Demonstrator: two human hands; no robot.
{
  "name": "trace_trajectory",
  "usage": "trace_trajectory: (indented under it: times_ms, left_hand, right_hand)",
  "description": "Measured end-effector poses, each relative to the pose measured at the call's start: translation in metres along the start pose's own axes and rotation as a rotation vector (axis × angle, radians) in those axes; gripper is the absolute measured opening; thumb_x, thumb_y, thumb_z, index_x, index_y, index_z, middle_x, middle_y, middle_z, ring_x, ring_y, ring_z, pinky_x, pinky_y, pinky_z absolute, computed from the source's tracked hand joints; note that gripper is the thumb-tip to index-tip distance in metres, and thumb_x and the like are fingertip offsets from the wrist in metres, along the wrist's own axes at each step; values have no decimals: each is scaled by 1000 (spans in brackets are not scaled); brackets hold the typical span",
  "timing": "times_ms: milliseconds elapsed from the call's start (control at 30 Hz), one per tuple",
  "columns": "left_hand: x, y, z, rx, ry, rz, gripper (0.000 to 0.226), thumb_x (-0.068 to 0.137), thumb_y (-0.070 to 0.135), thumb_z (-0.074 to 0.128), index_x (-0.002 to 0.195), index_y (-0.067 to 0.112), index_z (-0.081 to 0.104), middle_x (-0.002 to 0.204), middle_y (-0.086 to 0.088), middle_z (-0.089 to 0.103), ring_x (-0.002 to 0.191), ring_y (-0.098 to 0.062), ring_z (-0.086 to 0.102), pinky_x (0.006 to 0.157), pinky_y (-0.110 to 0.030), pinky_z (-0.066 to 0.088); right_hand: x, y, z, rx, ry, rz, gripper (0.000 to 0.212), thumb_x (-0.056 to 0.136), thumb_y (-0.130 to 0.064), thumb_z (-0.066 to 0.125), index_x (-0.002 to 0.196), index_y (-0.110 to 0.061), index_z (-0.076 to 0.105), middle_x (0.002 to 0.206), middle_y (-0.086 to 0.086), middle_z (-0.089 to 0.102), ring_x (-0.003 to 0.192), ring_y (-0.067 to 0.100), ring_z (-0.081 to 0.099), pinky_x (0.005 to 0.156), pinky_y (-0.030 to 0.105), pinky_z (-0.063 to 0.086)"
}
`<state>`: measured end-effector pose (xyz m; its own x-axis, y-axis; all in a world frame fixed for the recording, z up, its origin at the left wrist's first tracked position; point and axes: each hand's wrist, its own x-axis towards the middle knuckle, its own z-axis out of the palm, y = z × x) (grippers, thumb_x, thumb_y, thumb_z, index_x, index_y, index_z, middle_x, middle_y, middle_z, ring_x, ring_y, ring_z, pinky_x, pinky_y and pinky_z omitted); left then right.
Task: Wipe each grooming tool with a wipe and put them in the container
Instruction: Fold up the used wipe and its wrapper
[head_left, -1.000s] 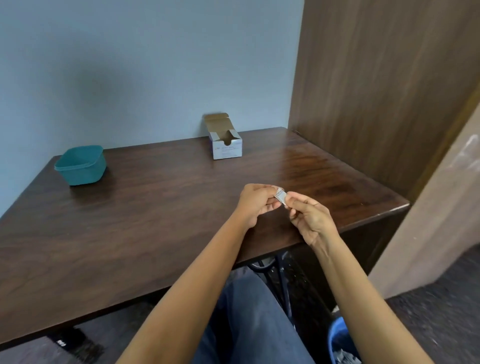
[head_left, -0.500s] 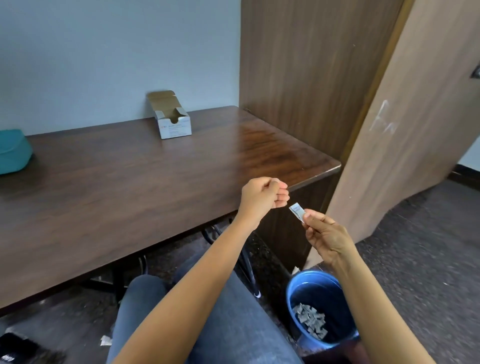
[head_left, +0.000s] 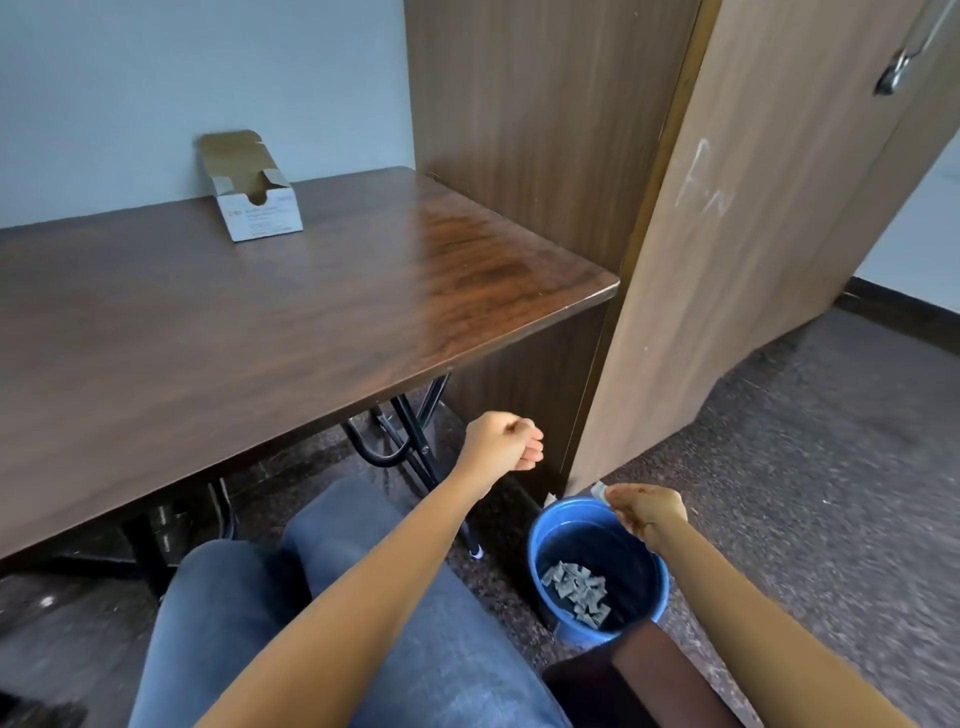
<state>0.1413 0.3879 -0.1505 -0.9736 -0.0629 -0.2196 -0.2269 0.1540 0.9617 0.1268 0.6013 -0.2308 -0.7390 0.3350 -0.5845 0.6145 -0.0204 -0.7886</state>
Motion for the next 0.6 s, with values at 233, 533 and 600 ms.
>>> trace_trajectory:
  times_ms: [233, 533, 600]
  left_hand:
    - [19, -20, 19, 69, -9, -76, 21, 97, 18, 55, 102, 4, 70, 86, -7, 73, 78, -12, 71, 73, -25, 60]
    - [30, -28, 25, 102, -14, -100, 21, 96, 16, 54, 101, 2, 70, 87, -9, 73, 79, -13, 71, 74, -27, 60]
    - [31, -26, 23, 107, -11, -101, 21, 96, 16, 54, 101, 2, 70, 87, -9, 73, 78, -13, 70, 74, -26, 60]
  right_hand:
    - [54, 27, 0, -553, 152, 65, 24, 65, -34, 77, 76, -12, 75, 73, 5, 72, 69, 20, 71, 70, 28, 60]
    - [78, 42, 10, -600, 181, 149, 33, 79, -42, 60, 85, -10, 62, 75, 5, 70, 73, 20, 72, 77, 27, 57]
    - [93, 48, 11, -516, 192, 165, 37, 65, -29, 69, 94, -5, 67, 75, 10, 71, 62, 26, 66, 65, 30, 57]
